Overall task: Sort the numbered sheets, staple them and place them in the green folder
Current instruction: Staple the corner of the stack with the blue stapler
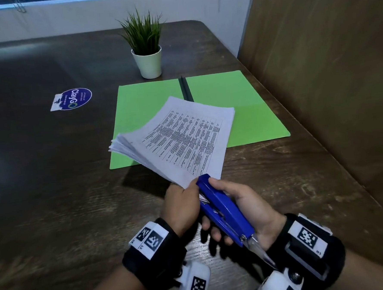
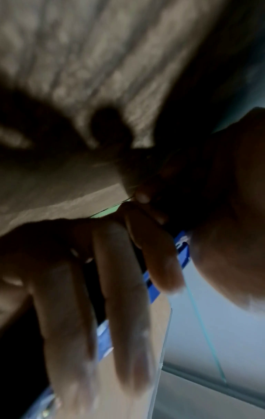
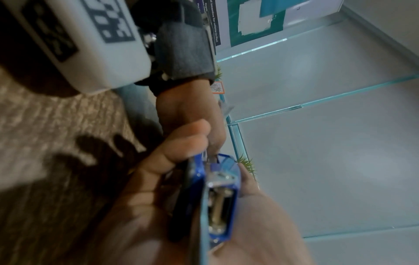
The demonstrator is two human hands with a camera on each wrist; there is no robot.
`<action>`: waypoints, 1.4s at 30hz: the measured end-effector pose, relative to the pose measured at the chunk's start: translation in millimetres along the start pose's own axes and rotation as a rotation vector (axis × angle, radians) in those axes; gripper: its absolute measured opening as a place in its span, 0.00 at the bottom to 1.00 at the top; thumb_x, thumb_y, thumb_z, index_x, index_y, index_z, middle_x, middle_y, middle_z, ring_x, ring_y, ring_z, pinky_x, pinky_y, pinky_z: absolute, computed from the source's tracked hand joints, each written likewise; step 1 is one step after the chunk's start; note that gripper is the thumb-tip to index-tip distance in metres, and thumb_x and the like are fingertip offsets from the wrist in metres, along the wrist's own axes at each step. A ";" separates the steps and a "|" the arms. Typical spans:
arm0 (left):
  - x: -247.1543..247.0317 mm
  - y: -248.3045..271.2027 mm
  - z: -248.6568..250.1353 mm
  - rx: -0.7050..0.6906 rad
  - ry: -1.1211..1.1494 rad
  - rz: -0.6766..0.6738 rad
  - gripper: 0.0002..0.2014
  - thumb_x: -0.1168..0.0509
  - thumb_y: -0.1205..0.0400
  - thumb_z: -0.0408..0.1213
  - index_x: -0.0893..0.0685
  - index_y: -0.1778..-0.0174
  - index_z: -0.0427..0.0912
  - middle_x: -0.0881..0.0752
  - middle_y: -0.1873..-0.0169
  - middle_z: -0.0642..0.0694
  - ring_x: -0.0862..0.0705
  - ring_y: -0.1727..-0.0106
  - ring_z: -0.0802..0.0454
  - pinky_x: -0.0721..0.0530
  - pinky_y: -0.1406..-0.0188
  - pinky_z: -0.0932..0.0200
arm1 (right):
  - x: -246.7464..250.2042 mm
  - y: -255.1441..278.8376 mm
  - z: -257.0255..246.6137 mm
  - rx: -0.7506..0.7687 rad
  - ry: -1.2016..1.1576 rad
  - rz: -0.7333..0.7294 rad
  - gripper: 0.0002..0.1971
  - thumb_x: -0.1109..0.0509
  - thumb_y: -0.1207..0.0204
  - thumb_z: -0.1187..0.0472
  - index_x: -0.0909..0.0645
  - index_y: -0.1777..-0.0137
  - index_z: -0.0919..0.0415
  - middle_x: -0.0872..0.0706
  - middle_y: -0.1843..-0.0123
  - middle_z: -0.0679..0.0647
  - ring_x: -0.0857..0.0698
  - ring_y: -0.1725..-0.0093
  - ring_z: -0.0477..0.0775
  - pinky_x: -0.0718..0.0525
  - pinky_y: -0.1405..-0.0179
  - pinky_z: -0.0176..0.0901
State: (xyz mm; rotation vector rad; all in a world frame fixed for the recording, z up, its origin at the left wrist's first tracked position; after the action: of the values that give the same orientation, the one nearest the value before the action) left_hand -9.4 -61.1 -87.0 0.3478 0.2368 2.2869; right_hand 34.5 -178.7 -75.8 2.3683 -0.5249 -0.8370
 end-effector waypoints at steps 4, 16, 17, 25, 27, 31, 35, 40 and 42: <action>-1.9 -2.8 -2.3 0.057 0.190 0.027 0.09 0.34 0.17 0.35 0.11 0.43 0.43 0.06 0.48 0.47 0.10 0.49 0.46 0.13 0.42 0.42 | -1.3 3.1 1.9 0.046 -0.031 0.045 0.30 0.37 0.22 0.36 0.16 0.52 0.68 0.16 0.65 0.64 0.19 0.78 0.56 0.25 0.87 0.37; -11.4 -4.3 -10.1 0.040 0.300 0.014 0.10 0.36 0.16 0.32 0.12 0.44 0.43 0.08 0.51 0.45 0.13 0.57 0.49 0.20 0.59 0.57 | 2.5 3.3 3.5 0.056 -0.008 0.096 0.28 0.34 0.24 0.36 0.15 0.57 0.65 0.15 0.67 0.64 0.20 0.81 0.56 0.23 0.87 0.37; -11.0 -4.4 -10.9 0.040 0.305 0.023 0.10 0.36 0.16 0.32 0.12 0.43 0.43 0.08 0.49 0.44 0.13 0.54 0.48 0.21 0.55 0.55 | 2.5 2.8 3.7 0.060 -0.008 0.098 0.27 0.34 0.25 0.36 0.15 0.58 0.64 0.15 0.67 0.64 0.20 0.81 0.56 0.23 0.87 0.37; -8.9 -4.5 -15.2 0.101 0.346 0.045 0.10 0.35 0.16 0.34 0.12 0.42 0.41 0.07 0.48 0.45 0.11 0.53 0.43 0.16 0.56 0.53 | 2.8 2.6 7.0 0.087 -0.011 0.110 0.28 0.35 0.22 0.36 0.15 0.54 0.66 0.15 0.65 0.65 0.20 0.81 0.56 0.23 0.86 0.38; -8.9 -5.4 -17.6 0.109 0.348 0.042 0.10 0.35 0.16 0.35 0.13 0.42 0.41 0.08 0.51 0.42 0.14 0.58 0.44 0.20 0.63 0.57 | 2.3 3.0 7.2 0.090 -0.010 0.109 0.28 0.35 0.22 0.36 0.16 0.53 0.66 0.15 0.65 0.65 0.20 0.81 0.56 0.23 0.86 0.38; -9.1 -6.8 -20.4 0.091 0.313 0.051 0.13 0.35 0.18 0.37 0.14 0.40 0.37 0.11 0.44 0.30 0.14 0.54 0.26 0.15 0.53 0.34 | 4.9 2.4 7.8 0.099 0.020 0.128 0.29 0.33 0.25 0.35 0.15 0.53 0.67 0.14 0.65 0.65 0.20 0.80 0.56 0.23 0.85 0.38; -9.3 -4.2 -15.6 0.096 0.315 0.038 0.11 0.36 0.15 0.35 0.14 0.40 0.38 0.11 0.57 0.43 0.15 0.64 0.44 0.20 0.73 0.58 | 6.2 2.8 7.1 0.122 0.058 0.161 0.30 0.31 0.29 0.36 0.14 0.57 0.68 0.14 0.64 0.66 0.20 0.80 0.56 0.22 0.84 0.39; -30.4 21.3 -25.0 0.417 0.481 -0.342 0.38 0.40 0.19 0.69 0.18 0.59 0.28 0.24 0.79 0.36 0.27 0.86 0.44 0.32 0.86 0.60 | -0.1 4.1 9.9 0.147 0.074 0.180 0.30 0.32 0.27 0.37 0.17 0.55 0.70 0.15 0.67 0.64 0.20 0.80 0.55 0.23 0.84 0.38; -37.0 33.1 -29.3 0.422 0.481 -0.471 0.42 0.38 0.25 0.75 0.22 0.67 0.29 0.27 0.80 0.36 0.26 0.86 0.43 0.33 0.87 0.61 | -1.4 4.1 13.5 0.175 0.080 0.199 0.29 0.32 0.24 0.39 0.19 0.52 0.71 0.16 0.66 0.65 0.21 0.79 0.57 0.23 0.83 0.39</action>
State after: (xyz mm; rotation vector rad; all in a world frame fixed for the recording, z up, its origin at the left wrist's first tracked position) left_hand -17.8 -112.4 -111.9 -0.0595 0.9482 1.8066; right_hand 23.8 -186.2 -81.2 2.4440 -0.8149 -0.6264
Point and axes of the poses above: each hand's wrist, its own y-axis away from the middle knuckle, its own x-axis out of the back of the hand, z = x × y, the point moved 6 cm from there along -y, towards the middle knuckle
